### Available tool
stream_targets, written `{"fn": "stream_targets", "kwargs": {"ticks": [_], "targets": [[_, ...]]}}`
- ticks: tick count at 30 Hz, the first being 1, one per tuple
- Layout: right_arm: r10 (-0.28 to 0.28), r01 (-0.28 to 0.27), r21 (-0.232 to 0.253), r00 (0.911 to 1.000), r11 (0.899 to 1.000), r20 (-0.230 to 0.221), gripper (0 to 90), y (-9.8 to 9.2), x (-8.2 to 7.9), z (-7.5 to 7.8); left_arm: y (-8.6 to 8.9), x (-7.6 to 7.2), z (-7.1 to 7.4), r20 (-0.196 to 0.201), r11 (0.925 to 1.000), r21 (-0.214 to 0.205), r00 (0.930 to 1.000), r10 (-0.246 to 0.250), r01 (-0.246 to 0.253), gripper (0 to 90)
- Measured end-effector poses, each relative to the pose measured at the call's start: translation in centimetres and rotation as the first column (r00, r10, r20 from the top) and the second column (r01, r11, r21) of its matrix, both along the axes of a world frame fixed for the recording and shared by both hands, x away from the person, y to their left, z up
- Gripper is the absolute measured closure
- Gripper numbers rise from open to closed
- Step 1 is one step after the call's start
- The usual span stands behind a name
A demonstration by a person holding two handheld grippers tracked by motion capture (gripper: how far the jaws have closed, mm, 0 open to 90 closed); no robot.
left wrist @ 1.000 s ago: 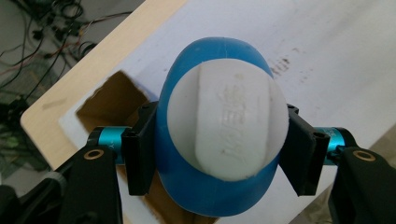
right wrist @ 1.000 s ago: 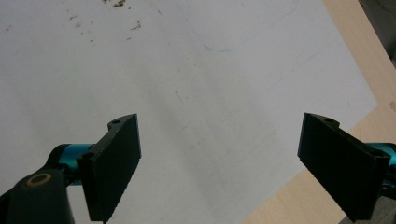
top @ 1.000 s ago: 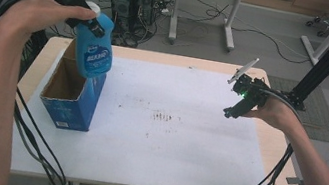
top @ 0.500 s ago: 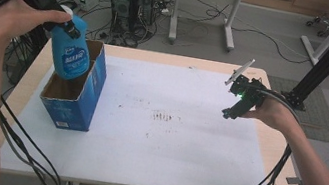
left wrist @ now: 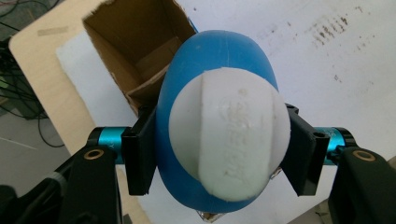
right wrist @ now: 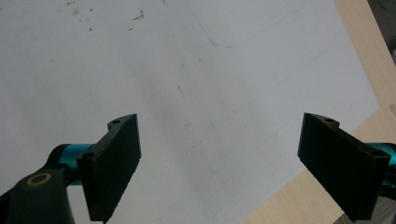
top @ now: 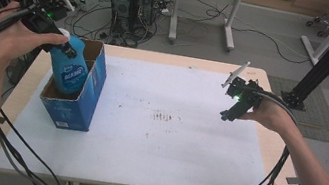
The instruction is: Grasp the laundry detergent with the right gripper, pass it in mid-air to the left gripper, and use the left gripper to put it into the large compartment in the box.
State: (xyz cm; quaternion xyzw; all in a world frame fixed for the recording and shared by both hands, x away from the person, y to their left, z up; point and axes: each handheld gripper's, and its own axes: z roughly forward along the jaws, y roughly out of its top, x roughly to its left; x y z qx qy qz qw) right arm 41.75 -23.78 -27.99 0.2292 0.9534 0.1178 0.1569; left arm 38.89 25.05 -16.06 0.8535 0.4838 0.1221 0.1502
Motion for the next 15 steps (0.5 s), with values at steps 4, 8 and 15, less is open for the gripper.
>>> {"fn": "stream_targets", "kwargs": {"ticks": [4, 8, 15], "targets": [[-0.004, 0.004, 0.003, 1.0000, 1.000, -0.001, 12.5, 0.0, 0.0, 0.1, 0.1, 0.0, -0.5, -0.010, 1.0000, -0.001, 0.9999, -0.005, 0.005, 37.6], [-0.007, 0.007, -0.004, 1.0000, 1.000, -0.002, 12.5, 0.1, -0.1, 0.0, 0.4, 0.1, -3.6, -0.049, 0.9999, 0.007, 0.9987, -0.012, 0.012, 37.6], [0.006, -0.006, -0.022, 1.0000, 1.000, -0.006, 12.5, 0.5, -0.2, -0.6, 0.5, 0.3, -4.5, -0.059, 0.9999, 0.008, 0.9982, -0.011, 0.011, 37.5]]}}
